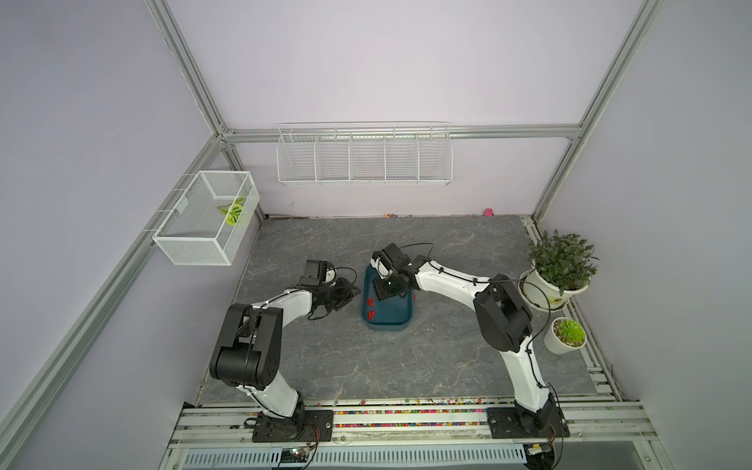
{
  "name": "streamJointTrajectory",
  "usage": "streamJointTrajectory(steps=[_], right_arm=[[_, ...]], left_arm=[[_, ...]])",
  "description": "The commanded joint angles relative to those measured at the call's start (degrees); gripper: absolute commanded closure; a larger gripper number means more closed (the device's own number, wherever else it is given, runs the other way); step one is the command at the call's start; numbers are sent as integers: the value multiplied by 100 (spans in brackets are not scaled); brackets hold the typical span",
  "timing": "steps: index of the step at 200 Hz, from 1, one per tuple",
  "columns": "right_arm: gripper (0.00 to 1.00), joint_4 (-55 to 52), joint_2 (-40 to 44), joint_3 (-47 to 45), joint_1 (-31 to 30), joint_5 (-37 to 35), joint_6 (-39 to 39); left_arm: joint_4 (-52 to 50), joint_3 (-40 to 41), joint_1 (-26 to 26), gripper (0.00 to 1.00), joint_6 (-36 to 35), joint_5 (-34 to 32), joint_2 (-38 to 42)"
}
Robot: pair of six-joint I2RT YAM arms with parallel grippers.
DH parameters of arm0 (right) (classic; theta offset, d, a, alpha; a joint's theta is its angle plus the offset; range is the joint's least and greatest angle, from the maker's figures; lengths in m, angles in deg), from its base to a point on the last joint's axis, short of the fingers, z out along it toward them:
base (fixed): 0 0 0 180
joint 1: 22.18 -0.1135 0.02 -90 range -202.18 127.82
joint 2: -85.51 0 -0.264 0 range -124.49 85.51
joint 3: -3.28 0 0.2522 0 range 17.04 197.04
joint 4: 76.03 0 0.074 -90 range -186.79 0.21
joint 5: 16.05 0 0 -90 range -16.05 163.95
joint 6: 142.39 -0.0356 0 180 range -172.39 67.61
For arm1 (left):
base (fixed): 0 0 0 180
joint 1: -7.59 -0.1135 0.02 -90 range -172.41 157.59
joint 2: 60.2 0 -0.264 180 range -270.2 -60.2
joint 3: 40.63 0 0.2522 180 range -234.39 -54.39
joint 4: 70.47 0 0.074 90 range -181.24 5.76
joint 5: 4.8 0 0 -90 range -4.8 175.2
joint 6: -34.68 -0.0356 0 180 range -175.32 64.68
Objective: Take the screw protection sleeves out of the storage box
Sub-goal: Pick up the screw protection sleeve from the storage box, then place the screw protection sleeve at the center of the board.
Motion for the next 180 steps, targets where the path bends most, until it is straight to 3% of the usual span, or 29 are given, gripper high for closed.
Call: streamJointTrajectory(steps=[1,119,180], right_arm=[[91,189,461,-210,41,3,-83],[91,147,2616,-2158,498,-629,-162],[90,538,3137,-3256,1001,-584,-395]], left_arm=[[86,-2,-15,53,-29,82,-102],[103,-24,-15,53,-55,145,-167],[121,-11,-10,53,-39,145,-167]])
